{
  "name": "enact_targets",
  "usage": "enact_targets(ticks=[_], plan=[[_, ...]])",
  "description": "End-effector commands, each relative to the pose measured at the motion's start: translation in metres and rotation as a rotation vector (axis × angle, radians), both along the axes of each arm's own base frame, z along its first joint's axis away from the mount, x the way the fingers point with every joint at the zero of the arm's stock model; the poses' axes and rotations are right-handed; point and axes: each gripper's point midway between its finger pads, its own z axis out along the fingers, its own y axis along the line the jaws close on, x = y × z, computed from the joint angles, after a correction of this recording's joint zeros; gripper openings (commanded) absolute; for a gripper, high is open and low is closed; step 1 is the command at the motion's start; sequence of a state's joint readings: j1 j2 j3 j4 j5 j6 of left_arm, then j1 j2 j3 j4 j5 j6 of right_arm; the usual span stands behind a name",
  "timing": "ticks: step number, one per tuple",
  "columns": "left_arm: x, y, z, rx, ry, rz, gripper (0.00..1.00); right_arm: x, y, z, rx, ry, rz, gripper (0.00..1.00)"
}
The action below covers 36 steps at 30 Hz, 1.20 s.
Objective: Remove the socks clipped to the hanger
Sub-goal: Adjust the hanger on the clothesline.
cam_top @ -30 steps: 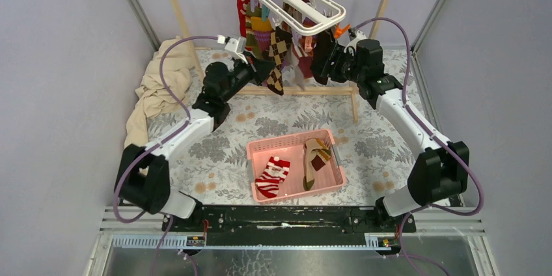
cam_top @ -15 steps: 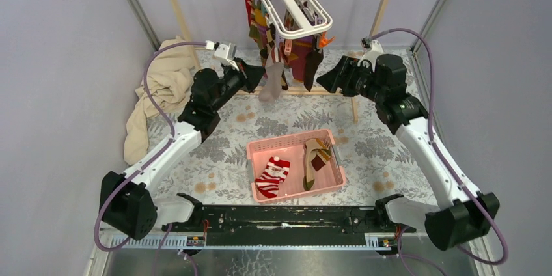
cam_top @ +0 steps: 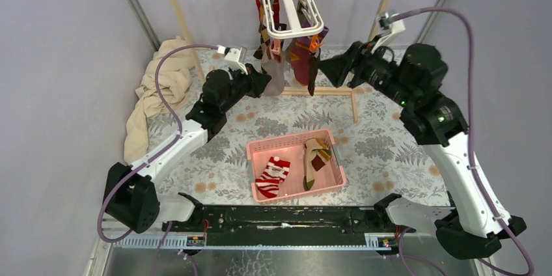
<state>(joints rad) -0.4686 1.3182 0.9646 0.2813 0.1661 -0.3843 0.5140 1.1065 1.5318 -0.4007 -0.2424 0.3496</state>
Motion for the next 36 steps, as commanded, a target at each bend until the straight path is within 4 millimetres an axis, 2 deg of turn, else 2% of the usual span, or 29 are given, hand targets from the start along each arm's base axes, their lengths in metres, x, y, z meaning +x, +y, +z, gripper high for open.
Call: enact_targets(ticks=[1,3,5,8,11,13,14,17,23,30,36], plan=[[-0.005,0.011,0.021,0.005,-0.045,0.055,0.26,-0.002,-0.006,0.055,0.026,-0.122,-0.023,0.69],[-0.009,0.016,0.023,0.004,-0.036,0.075,0.41,0.005,-0.004,0.066,0.047,-0.140,-0.033,0.69],[-0.012,0.023,0.024,0.003,-0.019,0.099,0.46,0.008,0.003,0.075,0.070,-0.151,-0.011,0.68],[-0.020,0.030,0.026,0.006,0.013,0.127,0.54,0.012,0.020,0.081,0.065,-0.178,0.044,0.61],[-0.026,0.038,0.029,0.015,0.050,0.152,0.62,0.015,0.031,0.083,0.011,-0.200,0.071,0.61],[-0.033,0.041,0.032,0.019,0.071,0.153,0.88,0.015,0.036,0.089,0.002,-0.205,0.085,0.62],[-0.036,0.043,0.032,0.022,0.083,0.153,0.97,0.014,0.038,0.092,-0.003,-0.213,0.088,0.62],[-0.040,0.053,0.036,0.030,0.107,0.197,0.99,0.012,0.038,0.100,-0.014,-0.206,0.076,0.65],[-0.050,0.058,0.044,0.035,0.122,0.198,0.99,0.000,0.037,0.108,0.057,-0.114,0.078,0.66],[-0.057,0.064,0.051,0.036,0.120,0.210,0.99,0.000,0.046,0.078,0.119,0.094,0.078,0.68],[-0.063,0.067,0.052,0.035,0.124,0.213,0.99,0.020,0.059,0.050,0.161,0.183,0.040,0.70]])
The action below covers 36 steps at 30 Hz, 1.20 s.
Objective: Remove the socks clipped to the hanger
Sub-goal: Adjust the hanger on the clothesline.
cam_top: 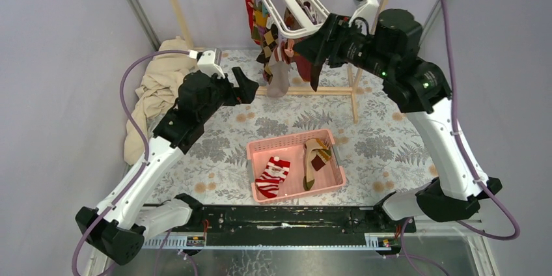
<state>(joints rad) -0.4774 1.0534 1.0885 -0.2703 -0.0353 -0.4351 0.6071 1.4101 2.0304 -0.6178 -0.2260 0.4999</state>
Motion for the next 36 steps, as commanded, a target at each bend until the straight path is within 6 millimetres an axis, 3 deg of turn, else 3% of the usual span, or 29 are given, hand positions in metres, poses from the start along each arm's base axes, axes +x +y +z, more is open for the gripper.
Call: enact_targets(ticks=[1,10,16,20,24,27,36], plan=[[-0.007,0.005,0.020,-0.020,-0.036,0.015,0.99,0.015,0.009,-0.008,0.079,0.062,-0.048,0.70],[-0.018,0.016,0.023,0.002,-0.046,0.031,0.99,0.052,0.022,0.004,0.214,0.069,-0.127,0.71],[-0.021,0.017,0.026,0.004,-0.051,0.028,0.98,0.070,0.015,0.007,0.241,0.048,-0.222,0.72],[-0.022,0.017,0.025,0.006,-0.046,0.026,0.98,0.083,0.002,0.010,0.229,0.019,-0.299,0.58],[-0.022,0.017,0.023,0.009,-0.042,0.025,0.99,0.093,-0.017,0.012,0.223,0.007,-0.349,0.52],[-0.021,0.017,0.023,0.011,-0.040,0.024,0.99,0.101,-0.033,0.011,0.230,0.007,-0.374,0.38],[-0.024,0.018,0.026,0.015,-0.038,0.024,0.99,0.131,-0.094,0.005,0.254,0.022,-0.450,0.40]])
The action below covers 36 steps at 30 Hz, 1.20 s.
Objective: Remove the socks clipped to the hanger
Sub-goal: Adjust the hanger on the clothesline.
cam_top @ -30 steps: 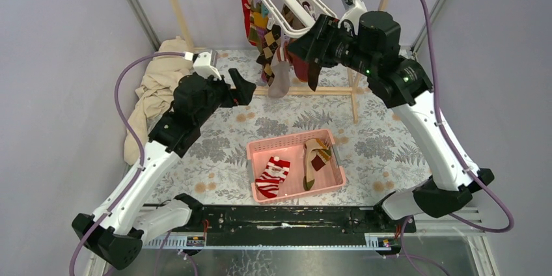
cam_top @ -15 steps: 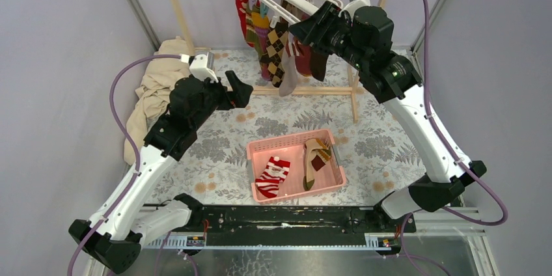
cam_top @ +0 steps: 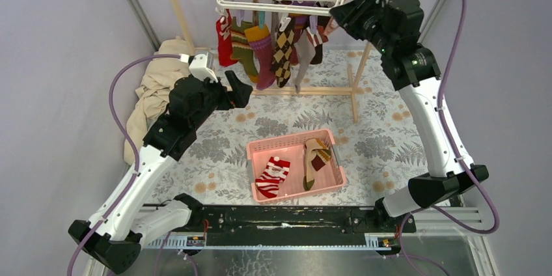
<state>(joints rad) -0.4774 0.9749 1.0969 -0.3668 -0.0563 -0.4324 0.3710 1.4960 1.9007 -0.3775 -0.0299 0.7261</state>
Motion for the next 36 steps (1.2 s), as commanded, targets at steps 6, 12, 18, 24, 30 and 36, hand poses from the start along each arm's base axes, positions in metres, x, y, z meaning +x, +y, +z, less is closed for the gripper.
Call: enact_targets(ticks=[6,12,18,24,30,36], plan=[[-0.005,0.006,0.022,0.013,-0.044,0.008,0.98,0.030,-0.041,0.033,0.036,-0.084,-0.005,0.39],[-0.006,0.008,0.027,0.016,-0.047,0.014,0.98,0.060,-0.043,0.028,0.027,-0.068,0.020,0.39],[-0.006,0.011,0.029,0.027,-0.045,0.022,0.99,0.071,-0.047,0.021,-0.008,-0.075,0.007,0.41],[-0.005,0.011,0.026,0.036,-0.037,0.029,0.99,0.066,-0.059,0.018,-0.096,-0.084,-0.018,0.50],[0.004,0.016,0.023,0.062,-0.037,0.068,0.98,0.040,-0.071,0.025,-0.178,-0.111,-0.039,0.58],[0.036,0.028,0.019,0.154,-0.093,0.171,0.99,0.003,-0.085,0.011,-0.254,-0.103,-0.068,0.66]])
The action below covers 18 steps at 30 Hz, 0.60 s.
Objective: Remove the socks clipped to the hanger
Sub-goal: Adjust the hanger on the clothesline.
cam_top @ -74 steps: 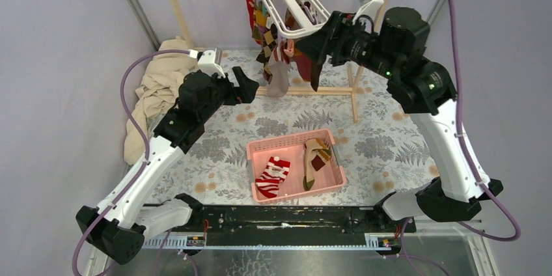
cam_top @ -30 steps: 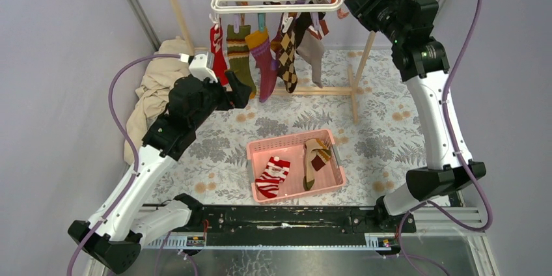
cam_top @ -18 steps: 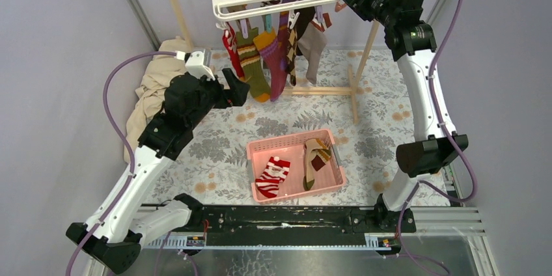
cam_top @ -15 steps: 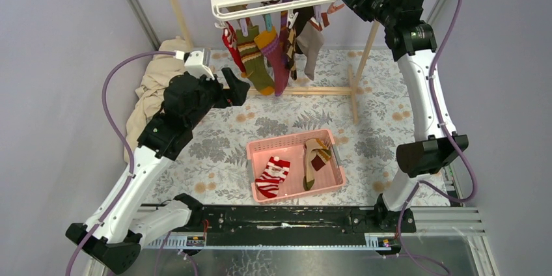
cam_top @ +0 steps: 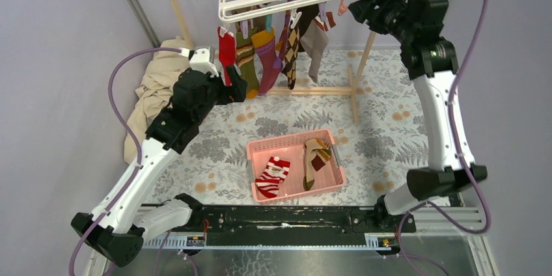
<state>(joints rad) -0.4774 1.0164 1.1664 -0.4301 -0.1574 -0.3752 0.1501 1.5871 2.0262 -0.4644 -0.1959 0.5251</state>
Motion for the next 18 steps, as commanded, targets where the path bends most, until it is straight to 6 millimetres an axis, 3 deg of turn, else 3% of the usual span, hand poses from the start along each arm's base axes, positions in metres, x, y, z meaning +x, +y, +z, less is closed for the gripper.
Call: enact_targets(ticks=[1,9,13,18], plan=[[0.032,0.013,0.012,0.086,-0.098,0.108,0.99,-0.042,-0.015,0.016,-0.082,-0.079,-0.014,0.66],[0.086,0.025,-0.005,0.134,-0.189,0.184,0.99,-0.083,-0.002,-0.054,-0.076,0.000,0.098,0.67],[0.108,0.009,-0.006,0.089,-0.312,0.080,0.98,-0.100,-0.002,-0.084,-0.077,0.043,0.114,0.67],[0.135,-0.018,-0.019,0.014,-0.372,-0.039,0.98,-0.114,0.003,-0.101,-0.076,0.067,0.160,0.66]])
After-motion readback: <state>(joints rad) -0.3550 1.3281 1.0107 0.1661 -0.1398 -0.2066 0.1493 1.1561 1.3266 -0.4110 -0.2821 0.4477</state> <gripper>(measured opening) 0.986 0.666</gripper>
